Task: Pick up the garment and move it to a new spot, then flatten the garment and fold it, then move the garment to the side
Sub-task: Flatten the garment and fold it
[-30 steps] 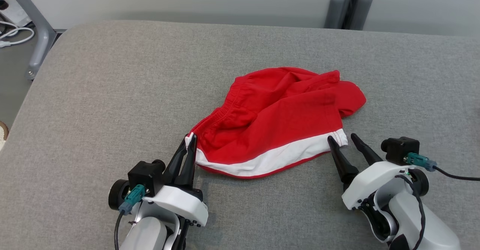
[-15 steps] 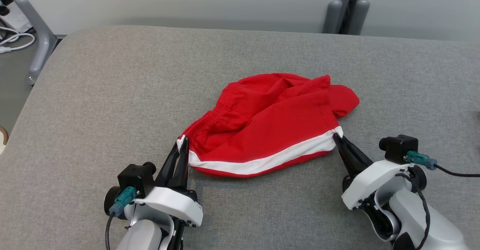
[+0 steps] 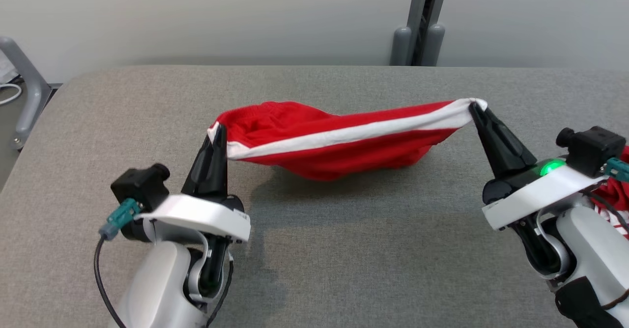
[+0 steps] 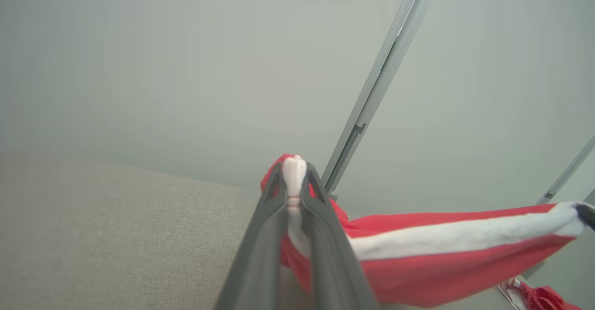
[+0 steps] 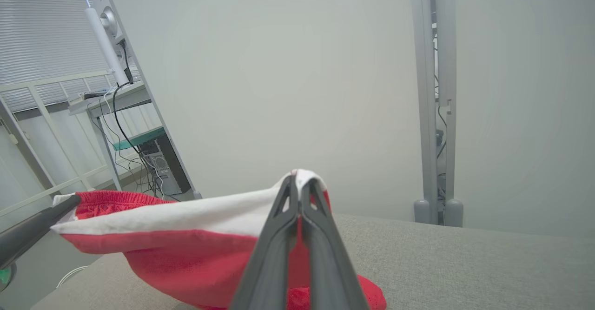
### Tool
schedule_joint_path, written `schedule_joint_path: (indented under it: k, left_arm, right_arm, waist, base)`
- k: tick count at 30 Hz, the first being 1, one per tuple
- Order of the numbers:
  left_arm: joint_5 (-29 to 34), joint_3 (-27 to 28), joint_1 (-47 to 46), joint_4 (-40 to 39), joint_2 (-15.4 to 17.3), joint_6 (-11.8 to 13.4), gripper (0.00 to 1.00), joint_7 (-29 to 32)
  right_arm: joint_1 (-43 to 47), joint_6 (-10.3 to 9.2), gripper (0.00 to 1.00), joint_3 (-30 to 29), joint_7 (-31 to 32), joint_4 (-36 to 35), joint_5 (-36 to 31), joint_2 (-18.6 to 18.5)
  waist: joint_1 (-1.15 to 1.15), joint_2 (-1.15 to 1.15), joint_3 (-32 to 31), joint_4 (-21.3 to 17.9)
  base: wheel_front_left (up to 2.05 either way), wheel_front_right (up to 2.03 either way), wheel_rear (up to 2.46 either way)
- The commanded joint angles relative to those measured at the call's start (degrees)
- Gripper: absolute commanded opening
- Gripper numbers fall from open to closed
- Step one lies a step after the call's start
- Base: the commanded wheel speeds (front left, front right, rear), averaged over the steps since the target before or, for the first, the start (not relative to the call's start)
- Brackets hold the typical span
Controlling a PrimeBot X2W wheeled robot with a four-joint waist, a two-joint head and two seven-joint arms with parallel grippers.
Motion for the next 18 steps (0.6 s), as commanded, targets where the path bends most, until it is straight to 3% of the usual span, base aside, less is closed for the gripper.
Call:
schedule_joint_path:
  k: [1, 5, 11, 18]
  left_arm:
    - [-0.5, 0.4, -2.2, -1.5, 0.7, 0.3, 0.0, 1.3]
    - [-3.3, 1.9, -5.4, -4.6, 0.8, 1.9, 0.0, 5.9]
    - [-14.4, 3.7, -10.1, -10.0, 0.1, 5.5, 0.0, 14.4]
    - [-28.2, 3.7, -16.8, -13.4, 0.0, 14.3, 0.0, 18.4]
  right_arm:
    - [0.1, 0.0, 0.0, -1.3, -0.3, -2.6, 0.5, -0.5]
    - [-0.4, 0.0, 0.0, -4.5, -0.3, -7.1, 1.5, -1.0]
    - [-2.9, 0.0, 0.0, -9.7, 0.1, -8.1, 0.7, -0.4]
    - [-8.9, 0.0, 0.0, -12.8, 3.1, -8.9, -3.9, 1.4]
  waist:
    - [0.0, 0.0, -0.9, -0.9]
    - [0.0, 0.0, -2.1, -1.8]
    - [0.0, 0.0, -4.0, -2.9]
    - [0.0, 0.0, -5.3, -4.2]
  base:
    - [0.0, 0.0, 0.0]
    - [0.0, 0.0, 0.0]
    - [0.0, 0.0, 0.0]
    - [0.0, 0.0, 0.0]
